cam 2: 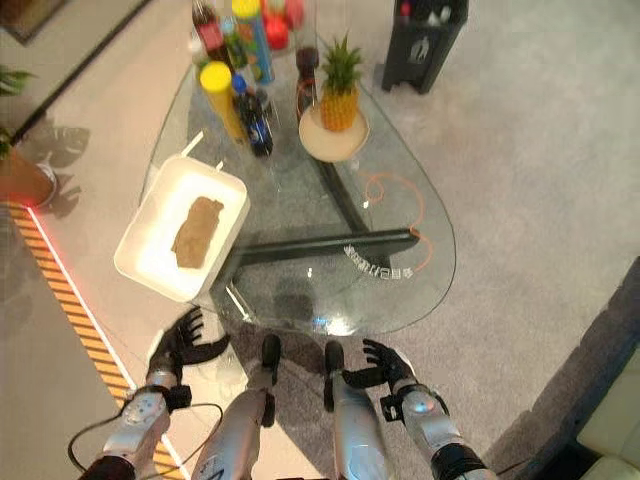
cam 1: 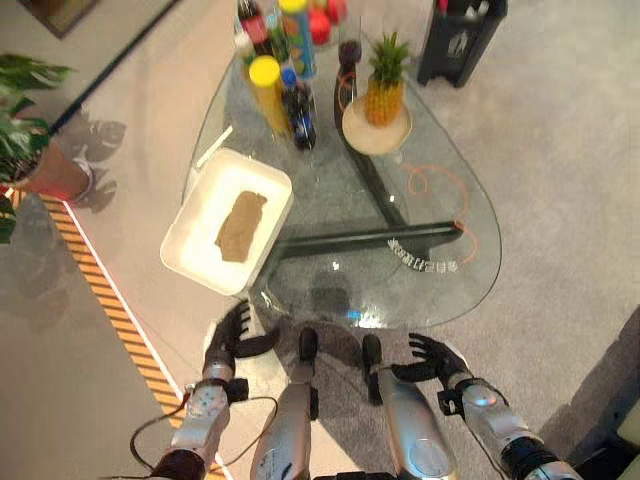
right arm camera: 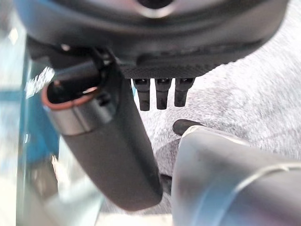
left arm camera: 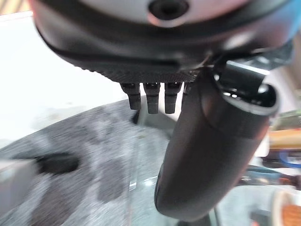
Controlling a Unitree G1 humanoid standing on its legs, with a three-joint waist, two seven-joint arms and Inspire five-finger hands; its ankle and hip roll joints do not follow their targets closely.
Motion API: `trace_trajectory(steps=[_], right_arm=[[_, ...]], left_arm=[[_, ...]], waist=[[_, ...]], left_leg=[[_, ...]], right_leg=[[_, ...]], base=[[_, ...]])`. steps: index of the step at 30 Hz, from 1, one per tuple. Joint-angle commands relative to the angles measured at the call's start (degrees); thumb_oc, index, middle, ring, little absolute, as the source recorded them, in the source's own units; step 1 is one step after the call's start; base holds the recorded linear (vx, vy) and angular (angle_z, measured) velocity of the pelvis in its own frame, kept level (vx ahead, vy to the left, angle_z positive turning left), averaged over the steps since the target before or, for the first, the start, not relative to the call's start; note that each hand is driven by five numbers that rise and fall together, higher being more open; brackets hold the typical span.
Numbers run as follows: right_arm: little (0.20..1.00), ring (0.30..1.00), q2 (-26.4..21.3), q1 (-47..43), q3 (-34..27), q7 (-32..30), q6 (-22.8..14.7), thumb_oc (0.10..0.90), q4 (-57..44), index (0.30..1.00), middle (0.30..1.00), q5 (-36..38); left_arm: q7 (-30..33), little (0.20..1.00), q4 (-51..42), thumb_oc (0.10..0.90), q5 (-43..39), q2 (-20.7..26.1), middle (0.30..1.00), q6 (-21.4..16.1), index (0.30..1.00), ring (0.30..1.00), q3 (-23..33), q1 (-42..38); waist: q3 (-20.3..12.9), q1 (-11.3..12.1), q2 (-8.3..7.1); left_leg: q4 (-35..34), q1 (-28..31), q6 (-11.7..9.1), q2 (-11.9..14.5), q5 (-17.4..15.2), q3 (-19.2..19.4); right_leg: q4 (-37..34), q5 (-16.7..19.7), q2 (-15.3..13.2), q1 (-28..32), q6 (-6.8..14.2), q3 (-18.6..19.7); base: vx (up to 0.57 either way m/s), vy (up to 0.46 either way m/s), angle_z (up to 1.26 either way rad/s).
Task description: Wipe the table with a cloth and put it in the basket.
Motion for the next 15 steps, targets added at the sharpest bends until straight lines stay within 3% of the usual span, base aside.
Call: trace_trajectory(steps=[1,9,15], right_arm=[[0.9,0.9,2.64,2.42,-0.15,1.84,-4.04,0.8,6.04,0.9,0.9,1.64],[0.9,0.9,6.13,4.08,-2.52,6.38,-6.79,0.8,21.83,0.9,0.9,2.57],[0.9,0.9,6.85,4.03,-2.8,8.02,-5.73,0.8,25.77,0.9,0.9,0.32]], left_arm=[[-3.59,0.9,6.57,0.8,0.07,-0.82,0.9,0.96,0.9,0.9,0.78,0.28],[-8.29,0.9,23.37,0.8,3.68,-4.23,0.9,2.11,0.9,0.9,1.65,0.87],[-8.66,0.9,26.25,0.8,3.9,-4.44,0.9,2.26,0.9,0.9,2.8,0.54]], waist=[[-7.13,0.23,-2.08],[-13.54,-0.05,-3.03],[-15.59,0.04,-3.27]], left_leg=[[1.11,3.93,1.76,-3.46,-5.29,3.01],[-1.67,10.88,2.32,-2.41,-6.93,5.26],[-3.12,13.48,2.73,-2.33,-7.58,6.37]], right_leg=[[-8.72,2.72,0.16,7.97,3.03,2.34],[-13.51,3.21,-0.4,15.17,3.69,0.21],[-15.19,3.22,-0.43,17.59,3.85,-0.83]], base=[[0.1,-0.085,-0.02],[0.11,-0.069,-0.07],[0.07,-0.039,-0.16]])
